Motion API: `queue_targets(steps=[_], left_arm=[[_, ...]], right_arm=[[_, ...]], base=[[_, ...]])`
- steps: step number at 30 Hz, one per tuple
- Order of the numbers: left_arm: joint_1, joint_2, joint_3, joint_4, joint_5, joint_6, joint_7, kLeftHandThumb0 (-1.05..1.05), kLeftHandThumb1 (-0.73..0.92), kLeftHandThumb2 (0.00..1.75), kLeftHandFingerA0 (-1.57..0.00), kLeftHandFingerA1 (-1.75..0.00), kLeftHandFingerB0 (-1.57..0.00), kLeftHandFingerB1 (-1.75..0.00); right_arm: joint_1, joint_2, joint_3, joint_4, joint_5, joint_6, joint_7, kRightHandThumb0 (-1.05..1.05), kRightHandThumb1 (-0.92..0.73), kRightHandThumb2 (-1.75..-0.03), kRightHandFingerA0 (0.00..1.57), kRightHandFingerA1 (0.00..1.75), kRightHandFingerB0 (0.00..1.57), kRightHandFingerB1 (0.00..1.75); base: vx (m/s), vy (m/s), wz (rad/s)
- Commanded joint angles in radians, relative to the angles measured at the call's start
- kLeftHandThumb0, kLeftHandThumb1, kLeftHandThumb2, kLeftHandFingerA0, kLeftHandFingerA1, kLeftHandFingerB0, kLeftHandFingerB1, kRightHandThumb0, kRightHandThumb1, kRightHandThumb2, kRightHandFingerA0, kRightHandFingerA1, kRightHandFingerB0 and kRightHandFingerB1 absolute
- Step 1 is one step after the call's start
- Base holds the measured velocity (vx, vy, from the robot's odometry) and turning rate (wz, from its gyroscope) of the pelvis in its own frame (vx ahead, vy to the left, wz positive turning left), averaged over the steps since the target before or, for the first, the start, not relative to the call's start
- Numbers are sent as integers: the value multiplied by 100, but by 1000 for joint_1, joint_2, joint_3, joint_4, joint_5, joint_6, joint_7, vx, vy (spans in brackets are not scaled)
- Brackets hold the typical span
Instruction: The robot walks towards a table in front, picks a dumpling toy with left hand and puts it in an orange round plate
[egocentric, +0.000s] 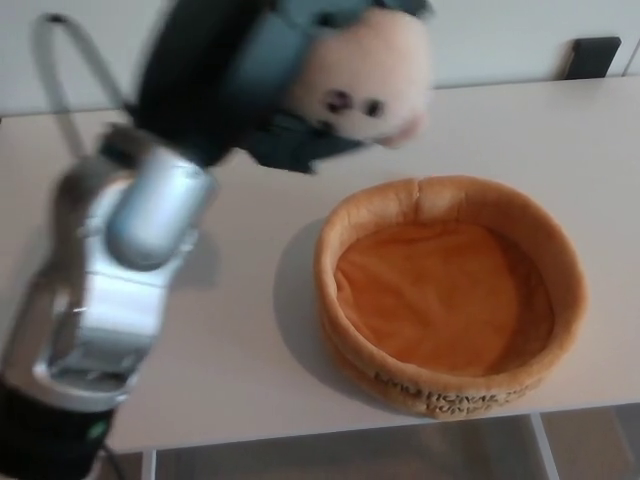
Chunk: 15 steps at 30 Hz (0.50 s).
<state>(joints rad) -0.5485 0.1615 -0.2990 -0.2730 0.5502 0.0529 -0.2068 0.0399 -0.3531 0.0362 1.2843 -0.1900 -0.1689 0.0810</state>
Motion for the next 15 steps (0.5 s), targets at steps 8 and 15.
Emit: queue_targets(steps=[8, 15], left_arm=[[-129, -143, -248, 316, 195, 39, 77, -35, 54, 94, -113, -133, -78, -105], [-103, -135, -338, 343, 272, 149, -43, -52, 56, 57, -38, -47, -20, -29]], right_arm=[[-20, -5, 2, 7, -3, 4, 3, -28, -68, -60, 62, 45, 48, 38], [-20, -8, 13, 6, -11, 3, 3, -28, -68, -60, 61, 45, 48, 38]], base=[[0, 0, 0], [0, 0, 0]])
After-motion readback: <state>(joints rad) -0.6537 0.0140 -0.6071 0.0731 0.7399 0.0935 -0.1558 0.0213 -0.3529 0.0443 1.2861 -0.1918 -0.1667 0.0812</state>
